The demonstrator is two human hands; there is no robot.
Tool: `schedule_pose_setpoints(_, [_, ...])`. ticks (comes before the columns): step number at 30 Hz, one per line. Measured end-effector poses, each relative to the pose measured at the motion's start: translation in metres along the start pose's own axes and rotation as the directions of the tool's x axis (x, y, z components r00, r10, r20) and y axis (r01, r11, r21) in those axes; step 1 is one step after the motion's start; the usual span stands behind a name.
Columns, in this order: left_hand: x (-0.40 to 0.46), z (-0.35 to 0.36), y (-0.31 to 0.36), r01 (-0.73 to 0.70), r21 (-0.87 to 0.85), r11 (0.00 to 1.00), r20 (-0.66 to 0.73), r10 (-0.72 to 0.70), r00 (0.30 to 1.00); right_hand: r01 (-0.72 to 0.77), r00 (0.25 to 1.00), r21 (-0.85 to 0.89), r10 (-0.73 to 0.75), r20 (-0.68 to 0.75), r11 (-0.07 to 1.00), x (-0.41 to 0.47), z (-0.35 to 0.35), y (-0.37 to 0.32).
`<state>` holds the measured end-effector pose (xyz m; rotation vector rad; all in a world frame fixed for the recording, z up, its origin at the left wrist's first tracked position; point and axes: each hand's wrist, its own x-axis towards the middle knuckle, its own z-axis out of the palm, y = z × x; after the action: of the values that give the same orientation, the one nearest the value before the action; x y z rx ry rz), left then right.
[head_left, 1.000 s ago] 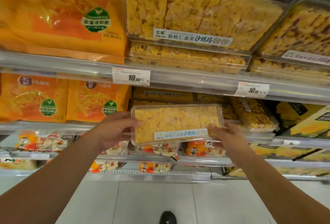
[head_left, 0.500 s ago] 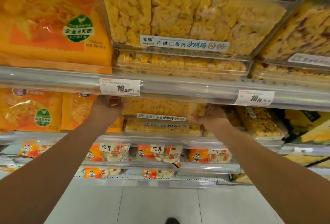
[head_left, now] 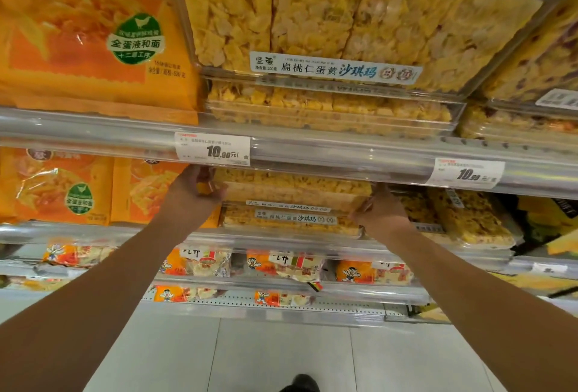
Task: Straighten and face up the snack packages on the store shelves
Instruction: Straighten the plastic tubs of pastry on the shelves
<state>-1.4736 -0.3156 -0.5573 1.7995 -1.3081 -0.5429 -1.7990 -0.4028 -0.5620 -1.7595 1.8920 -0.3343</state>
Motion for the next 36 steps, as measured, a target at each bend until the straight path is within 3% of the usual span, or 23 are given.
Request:
schedule_pose_setpoints(5, [-0.002,-0.004,0.001,0.018,-0.140,0.990,0.016,-0.016,1.000,-0.020,1.000,0.060,0.020,0.005,0.998,-0.003,0.001,0.000])
schedule_pose_setpoints(17, [-0.010,-0.009,-0.001,0.011,-0.176,0.984,0.068,0.001,0.998,0.006,1.000,0.008,-0.006,0.008,1.000,-0.012,0.004,-0.001])
schedule_pose_setpoints(23, [-0.007,-0.009,-0.001,0.071,-0.216,0.974,0.125,-0.044,0.991,-0.028,0.999,0.324,0.037,-0.020,0.946,-0.023,0.005,0.001])
schedule_pose_setpoints(29, [-0.009,-0.010,-0.009,0.043,-0.214,0.976,0.130,-0.015,0.991,-0.024,1.000,0.380,0.028,-0.004,0.925,-0.029,0.009,0.003])
schedule_pose_setpoints(31, [-0.012,-0.009,-0.011,0.047,-0.202,0.978,0.079,-0.031,0.996,-0.046,0.999,0.429,0.034,0.036,0.902,-0.032,0.011,0.006])
schedule_pose_setpoints(35, [-0.043,0.009,-0.008,-0.044,-0.164,0.986,-0.257,0.001,0.966,-0.045,0.999,0.597,0.034,0.030,0.801,-0.045,0.013,0.009])
schedule_pose_setpoints(36, [-0.056,0.016,-0.007,-0.082,-0.151,0.985,-0.280,0.037,0.959,-0.038,0.999,0.623,0.035,0.017,0.781,-0.049,0.014,0.009])
